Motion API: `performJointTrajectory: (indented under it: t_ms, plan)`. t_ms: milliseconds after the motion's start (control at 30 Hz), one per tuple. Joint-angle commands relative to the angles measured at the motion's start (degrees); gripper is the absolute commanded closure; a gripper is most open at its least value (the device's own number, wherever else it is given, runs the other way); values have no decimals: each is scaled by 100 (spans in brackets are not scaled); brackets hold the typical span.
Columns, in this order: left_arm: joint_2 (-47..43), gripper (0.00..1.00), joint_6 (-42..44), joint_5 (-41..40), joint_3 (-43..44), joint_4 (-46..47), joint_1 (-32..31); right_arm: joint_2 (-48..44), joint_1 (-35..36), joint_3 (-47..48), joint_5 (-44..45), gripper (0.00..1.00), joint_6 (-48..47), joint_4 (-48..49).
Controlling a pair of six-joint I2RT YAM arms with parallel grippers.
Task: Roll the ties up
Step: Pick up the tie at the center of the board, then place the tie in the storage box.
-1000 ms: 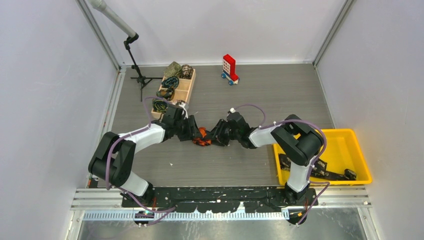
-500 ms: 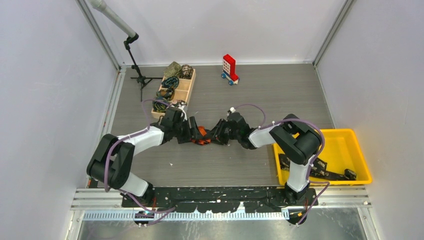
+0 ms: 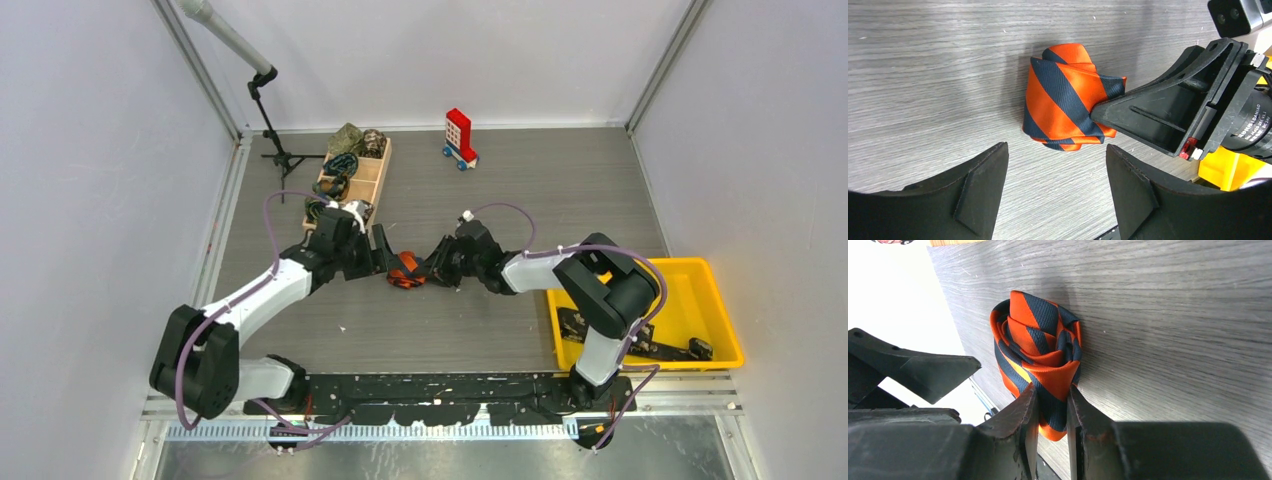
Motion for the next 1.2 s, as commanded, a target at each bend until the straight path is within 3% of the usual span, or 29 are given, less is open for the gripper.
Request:
performJointTrajectory:
  t_ms: [0, 433, 767, 900, 1100, 1167]
  plan:
    - [-425, 27, 208, -445, 295, -545, -12, -353, -15, 282, 108, 100, -94, -68]
    - [-1437, 25, 336, -1586, 664, -1884, -12, -593, -105, 670, -41, 100, -129, -290]
    - [-2314, 25, 535, -2930, 1444, -3795, -13, -560, -497, 1724, -153, 100, -511, -1150]
    - [-2808, 20, 719, -3234, 1566, -4302, -12, -220, -655, 2523, -135, 100, -880, -1597]
    - [-3557, 1, 747, -3558, 1208, -4463, -18, 663, -798, 3847, -63, 100, -1465, -2380]
    - [-3802, 0, 690, -3675, 1132, -4475, -12, 948, -831, 4362, -41, 100, -1656, -2670]
